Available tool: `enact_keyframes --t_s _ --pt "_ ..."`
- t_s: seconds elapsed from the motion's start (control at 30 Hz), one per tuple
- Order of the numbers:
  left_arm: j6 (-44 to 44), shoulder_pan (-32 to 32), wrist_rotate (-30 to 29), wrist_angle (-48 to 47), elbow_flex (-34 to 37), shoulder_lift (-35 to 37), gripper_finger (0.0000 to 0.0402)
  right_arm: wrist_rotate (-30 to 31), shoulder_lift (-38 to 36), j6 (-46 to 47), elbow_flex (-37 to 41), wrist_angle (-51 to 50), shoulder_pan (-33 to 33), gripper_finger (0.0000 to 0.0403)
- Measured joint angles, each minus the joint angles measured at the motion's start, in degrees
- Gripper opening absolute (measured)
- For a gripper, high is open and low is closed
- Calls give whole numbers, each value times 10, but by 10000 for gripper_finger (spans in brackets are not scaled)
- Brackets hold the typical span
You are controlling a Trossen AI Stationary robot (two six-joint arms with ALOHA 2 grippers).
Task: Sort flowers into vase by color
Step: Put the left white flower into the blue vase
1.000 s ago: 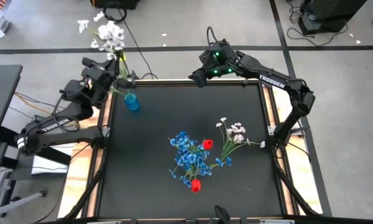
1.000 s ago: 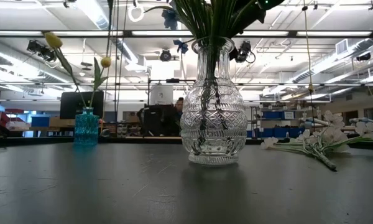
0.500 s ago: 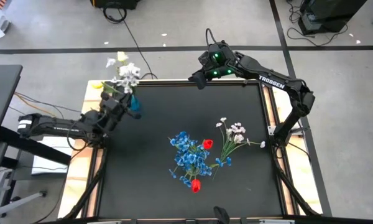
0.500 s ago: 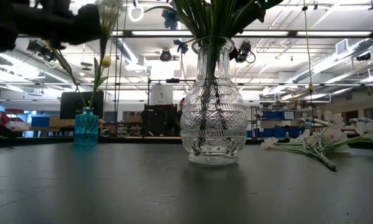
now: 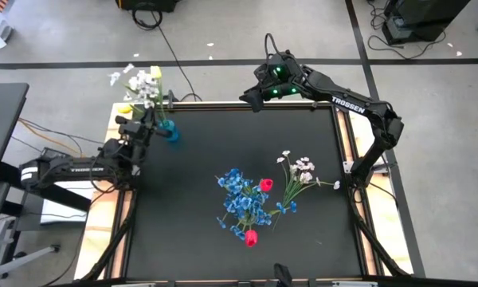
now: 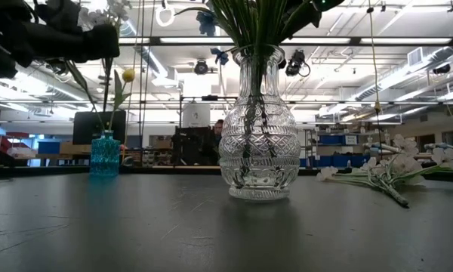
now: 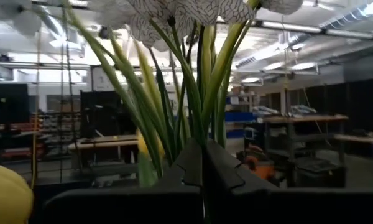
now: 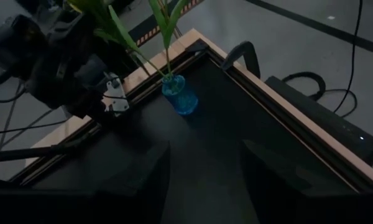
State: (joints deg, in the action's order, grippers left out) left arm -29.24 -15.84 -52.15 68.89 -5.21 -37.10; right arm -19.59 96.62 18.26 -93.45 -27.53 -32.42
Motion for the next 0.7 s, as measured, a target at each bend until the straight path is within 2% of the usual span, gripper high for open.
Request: enact_keyframes --t_s 0.17,0.37,0.53,0.7 --pt "33 -63 51 0 0 0 3 0 0 0 0 0 0 201" --pt "30 -93 85 1 -22 0 3 0 0 -1 0 0 0 201" --pt "28 -110 90 -4 -28 0 3 3 0 -3 0 10 -3 201" --pt "66 -121 91 -58 -28 0 4 0 0 -3 0 14 -8 201"
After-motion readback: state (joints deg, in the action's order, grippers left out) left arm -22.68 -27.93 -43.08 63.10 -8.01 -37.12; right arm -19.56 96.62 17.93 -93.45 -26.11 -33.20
